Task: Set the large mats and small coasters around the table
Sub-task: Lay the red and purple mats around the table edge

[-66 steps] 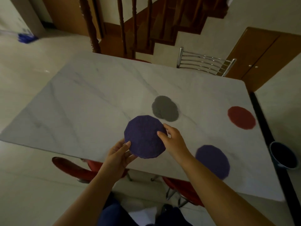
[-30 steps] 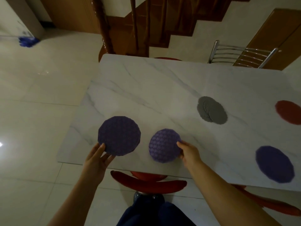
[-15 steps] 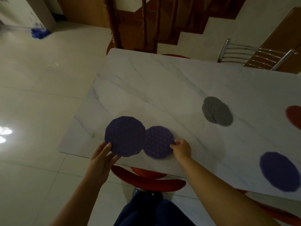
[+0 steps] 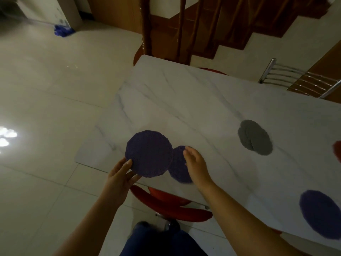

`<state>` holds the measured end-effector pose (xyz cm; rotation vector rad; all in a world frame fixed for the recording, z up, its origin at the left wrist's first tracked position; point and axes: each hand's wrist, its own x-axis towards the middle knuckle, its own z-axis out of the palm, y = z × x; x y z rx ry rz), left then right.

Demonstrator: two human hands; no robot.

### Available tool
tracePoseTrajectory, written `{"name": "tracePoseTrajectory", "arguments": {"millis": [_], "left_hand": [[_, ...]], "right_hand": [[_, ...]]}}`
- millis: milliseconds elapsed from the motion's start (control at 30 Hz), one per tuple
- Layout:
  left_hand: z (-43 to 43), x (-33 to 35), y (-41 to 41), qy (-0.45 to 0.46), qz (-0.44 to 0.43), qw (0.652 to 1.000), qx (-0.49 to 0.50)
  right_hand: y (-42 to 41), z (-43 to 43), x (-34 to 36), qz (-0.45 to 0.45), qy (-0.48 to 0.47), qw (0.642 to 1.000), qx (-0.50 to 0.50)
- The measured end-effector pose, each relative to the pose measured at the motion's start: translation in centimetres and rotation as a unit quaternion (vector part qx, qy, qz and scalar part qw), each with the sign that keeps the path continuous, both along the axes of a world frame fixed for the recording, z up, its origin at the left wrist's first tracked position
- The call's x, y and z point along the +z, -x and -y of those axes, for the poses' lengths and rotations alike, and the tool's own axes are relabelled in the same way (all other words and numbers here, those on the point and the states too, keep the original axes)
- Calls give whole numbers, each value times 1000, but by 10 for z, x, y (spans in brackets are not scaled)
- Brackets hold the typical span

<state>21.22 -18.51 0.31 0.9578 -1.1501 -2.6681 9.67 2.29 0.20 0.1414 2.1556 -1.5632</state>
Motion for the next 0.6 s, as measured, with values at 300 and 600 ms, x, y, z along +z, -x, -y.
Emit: {"name": "tracePoseTrajectory", "arguments": {"millis": [300, 600], "left_hand": [[89, 3, -16, -4, -4, 1000, -5], [263, 21, -4, 49, -14, 996, -75]], "right_hand": [[-17, 116, 37, -65, -49, 981, 176], [-26, 290, 43, -99, -43, 992, 63]]}}
